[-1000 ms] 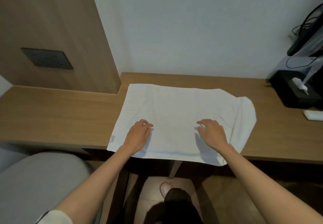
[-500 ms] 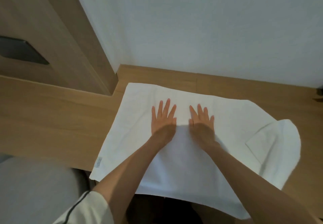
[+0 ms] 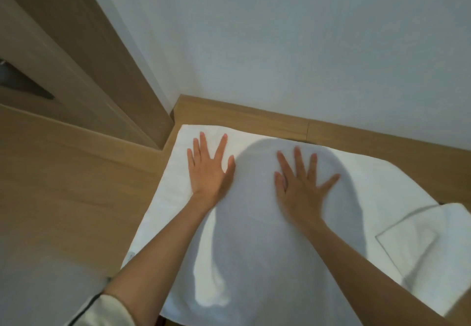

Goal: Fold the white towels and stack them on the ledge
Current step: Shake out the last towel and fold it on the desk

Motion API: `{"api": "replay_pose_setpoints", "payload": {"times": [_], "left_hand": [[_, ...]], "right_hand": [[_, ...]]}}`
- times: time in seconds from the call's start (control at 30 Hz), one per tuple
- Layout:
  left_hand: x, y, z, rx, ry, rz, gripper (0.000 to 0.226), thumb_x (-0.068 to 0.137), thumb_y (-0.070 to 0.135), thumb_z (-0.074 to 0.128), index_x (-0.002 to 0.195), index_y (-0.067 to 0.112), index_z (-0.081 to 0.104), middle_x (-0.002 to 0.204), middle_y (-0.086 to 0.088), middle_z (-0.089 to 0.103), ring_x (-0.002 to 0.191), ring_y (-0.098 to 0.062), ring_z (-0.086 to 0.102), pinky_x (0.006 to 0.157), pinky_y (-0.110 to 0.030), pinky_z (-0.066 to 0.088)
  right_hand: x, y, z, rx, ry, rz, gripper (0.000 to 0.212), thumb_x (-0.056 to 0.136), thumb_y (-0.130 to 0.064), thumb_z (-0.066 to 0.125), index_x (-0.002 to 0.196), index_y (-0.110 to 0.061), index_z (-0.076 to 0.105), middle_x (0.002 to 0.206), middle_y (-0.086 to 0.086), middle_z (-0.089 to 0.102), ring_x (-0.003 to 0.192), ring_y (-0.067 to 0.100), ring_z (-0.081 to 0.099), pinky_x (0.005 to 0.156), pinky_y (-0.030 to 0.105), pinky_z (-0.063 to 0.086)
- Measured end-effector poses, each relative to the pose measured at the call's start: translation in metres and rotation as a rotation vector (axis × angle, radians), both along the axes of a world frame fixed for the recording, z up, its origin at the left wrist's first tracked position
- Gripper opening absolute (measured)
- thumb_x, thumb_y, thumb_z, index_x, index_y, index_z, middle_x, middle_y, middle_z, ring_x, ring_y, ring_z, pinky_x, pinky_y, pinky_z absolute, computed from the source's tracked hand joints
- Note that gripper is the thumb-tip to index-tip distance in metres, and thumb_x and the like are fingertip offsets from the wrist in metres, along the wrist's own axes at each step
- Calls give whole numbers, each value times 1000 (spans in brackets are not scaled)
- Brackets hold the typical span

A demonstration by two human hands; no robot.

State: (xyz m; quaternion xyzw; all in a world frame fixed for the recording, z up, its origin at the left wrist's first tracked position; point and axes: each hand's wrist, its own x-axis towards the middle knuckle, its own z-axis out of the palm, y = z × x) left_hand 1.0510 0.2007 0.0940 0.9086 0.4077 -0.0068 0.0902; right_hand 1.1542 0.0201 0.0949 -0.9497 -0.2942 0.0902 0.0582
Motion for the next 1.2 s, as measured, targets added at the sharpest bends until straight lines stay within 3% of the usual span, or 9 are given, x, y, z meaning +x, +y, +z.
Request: {"api": "replay_pose_setpoints", "payload": {"times": [0.2, 0.47, 0.67, 0.87, 1.07, 1.2], "left_hand": [[1, 31, 5, -78, -48, 33, 66, 94, 63, 12, 152, 33, -2, 161, 1, -8, 147, -18, -11, 118, -39, -11], [-1, 51, 3, -151, -88, -10, 75, 85, 73, -2, 151, 39, 7, 160, 13, -6, 145, -7, -13, 117, -35, -13], [-17, 58, 14, -152, 10, -122, 57, 99, 52, 9, 152, 33, 0, 159, 9, -14, 145, -11, -16, 116, -35, -15], [-26, -27, 20, -103, -145, -113, 56, 102, 28, 27, 153, 17, 5, 160, -4, -6, 148, -23, -7, 116, -36, -9], [-62, -72, 2, -67, -131, -111, 51, 102, 37, 24, 152, 31, 14, 160, 1, 3, 148, -20, -1, 118, -38, -10], [-87, -51, -4, -42, -106, -27, 51, 101, 43, 19, 151, 38, 8, 161, 6, -1, 148, -14, -5, 116, -32, -12]], "right_hand": [[9, 11, 0, 10, 3, 13, 52, 96, -53, 13, 146, -51, -1, 160, -13, -4, 148, 24, -9, 103, 73, -9], [9, 6, 0, 6, 7, 27, 52, 94, -55, 8, 144, -51, -8, 160, -13, -7, 148, 22, -10, 105, 71, -9], [13, 7, 7, -32, 50, 69, 51, 99, -50, 13, 148, -47, -2, 160, -9, -9, 147, 23, -13, 109, 67, -9], [-39, 7, 26, 96, 52, 38, 53, 102, -30, 26, 152, -34, 8, 161, -1, 1, 148, 21, -6, 114, 58, -7], [-93, -14, 13, 25, 59, 38, 51, 103, -37, 18, 151, -37, 0, 161, -3, -7, 148, 22, -9, 114, 57, -10], [-97, -24, 9, 52, 3, 50, 51, 101, -42, 21, 151, -40, 9, 161, -4, 2, 148, 21, -3, 116, 54, -6]]}}
